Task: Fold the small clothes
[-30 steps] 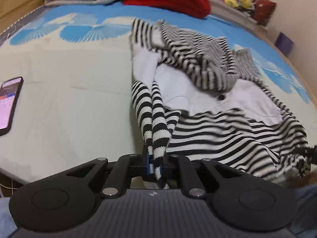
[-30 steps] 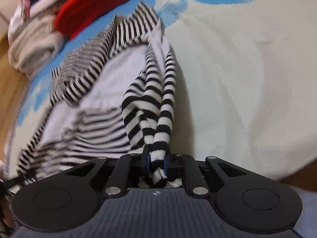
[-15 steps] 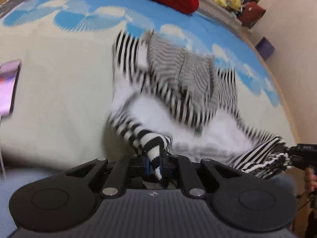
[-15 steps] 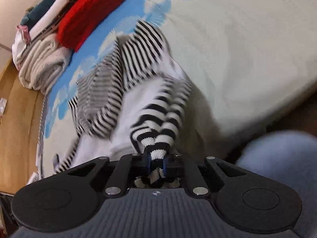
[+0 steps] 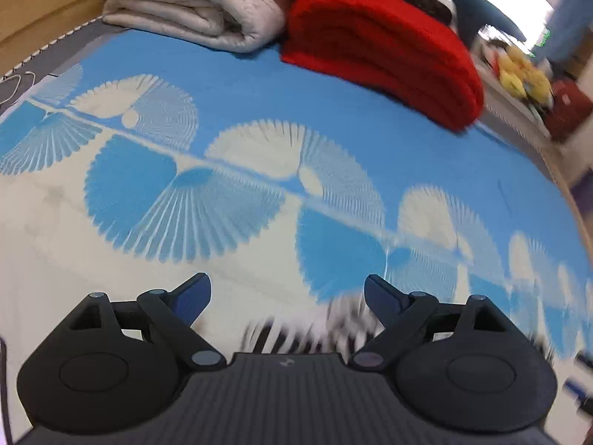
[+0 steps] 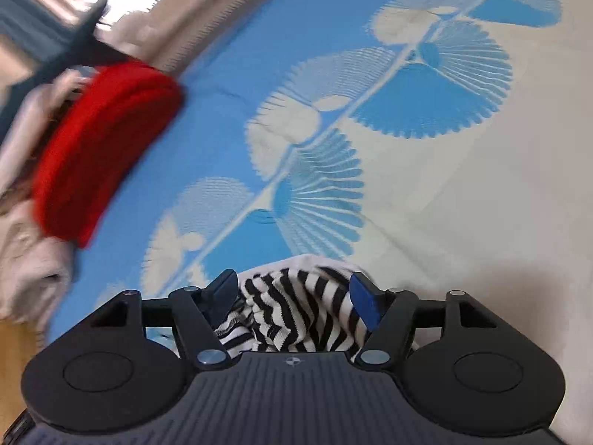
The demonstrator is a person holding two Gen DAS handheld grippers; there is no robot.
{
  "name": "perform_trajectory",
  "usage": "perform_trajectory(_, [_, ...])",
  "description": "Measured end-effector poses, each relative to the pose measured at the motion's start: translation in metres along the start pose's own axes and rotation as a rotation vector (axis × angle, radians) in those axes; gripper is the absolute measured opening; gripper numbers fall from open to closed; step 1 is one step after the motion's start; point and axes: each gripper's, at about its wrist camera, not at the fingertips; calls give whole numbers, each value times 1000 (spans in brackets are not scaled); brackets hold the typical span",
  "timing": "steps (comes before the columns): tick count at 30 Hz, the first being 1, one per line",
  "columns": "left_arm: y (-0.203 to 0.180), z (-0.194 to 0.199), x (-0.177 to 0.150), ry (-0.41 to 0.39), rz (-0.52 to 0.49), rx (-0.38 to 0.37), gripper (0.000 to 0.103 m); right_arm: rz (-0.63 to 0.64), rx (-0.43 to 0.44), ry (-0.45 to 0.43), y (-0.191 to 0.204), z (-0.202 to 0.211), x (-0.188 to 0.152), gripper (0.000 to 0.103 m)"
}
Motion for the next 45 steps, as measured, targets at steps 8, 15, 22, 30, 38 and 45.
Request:
perform_trajectory(8, [19,9,-109,-30,-27,12,93,339,-26,-57,-9,16,-67,74])
perform_trajectory(15, [-14,-17,-105,-130,-264,-50,93,797,-129,-169,20,-23,-87,77])
perform_trajectory(22, [-46,-65,-82,-108,-329,-66,51,891,-117,-189,45,-64,-80,72])
perform_trajectory(30, [-29,-15,-53,-196,-254,-166,7,633,124,-225,59,-16,-28,10])
perform_trajectory(38, [-29,-92,-41,-116,-160,-60,7,513,-130,-131,43,-111,-7,9])
perform_trajectory(45, [-31,-69,-37,-212,-174,-56,8,554,-107,-252,62,-92,-2,9])
Point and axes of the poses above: each gripper's, at about its wrist camera, not at the fingertips, and z roughly against the way its jaws point, y to its left, x to its top, and after that the axes turned 3 degrees about y, right-handed
